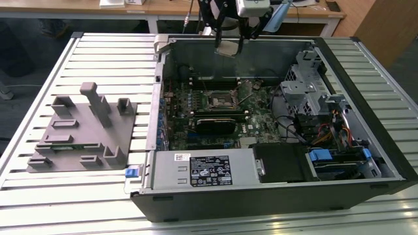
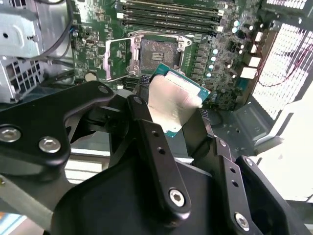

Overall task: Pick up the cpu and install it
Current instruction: 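Place the cpu into insertion slot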

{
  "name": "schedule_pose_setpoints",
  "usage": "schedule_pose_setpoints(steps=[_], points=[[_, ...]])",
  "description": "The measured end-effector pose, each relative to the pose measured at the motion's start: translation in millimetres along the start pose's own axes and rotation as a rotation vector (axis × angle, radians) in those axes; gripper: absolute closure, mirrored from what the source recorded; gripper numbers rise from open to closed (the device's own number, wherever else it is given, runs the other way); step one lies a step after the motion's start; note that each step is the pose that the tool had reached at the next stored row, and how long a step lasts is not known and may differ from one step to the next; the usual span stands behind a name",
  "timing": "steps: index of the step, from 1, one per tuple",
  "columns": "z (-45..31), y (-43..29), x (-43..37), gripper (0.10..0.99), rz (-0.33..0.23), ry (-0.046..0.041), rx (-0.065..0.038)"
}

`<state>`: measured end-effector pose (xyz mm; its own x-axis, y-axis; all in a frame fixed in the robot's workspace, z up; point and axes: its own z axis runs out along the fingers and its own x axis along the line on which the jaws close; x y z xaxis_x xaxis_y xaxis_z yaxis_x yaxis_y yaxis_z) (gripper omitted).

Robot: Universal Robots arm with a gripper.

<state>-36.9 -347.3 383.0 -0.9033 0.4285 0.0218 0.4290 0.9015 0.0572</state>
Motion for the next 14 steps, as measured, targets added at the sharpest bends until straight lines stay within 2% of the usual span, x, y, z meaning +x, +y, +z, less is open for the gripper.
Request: schedule_pose_setpoints(steps=[14], points=[[1.0, -0.1, 0.2, 0.561, 0.172, -0.0099, -0.004]])
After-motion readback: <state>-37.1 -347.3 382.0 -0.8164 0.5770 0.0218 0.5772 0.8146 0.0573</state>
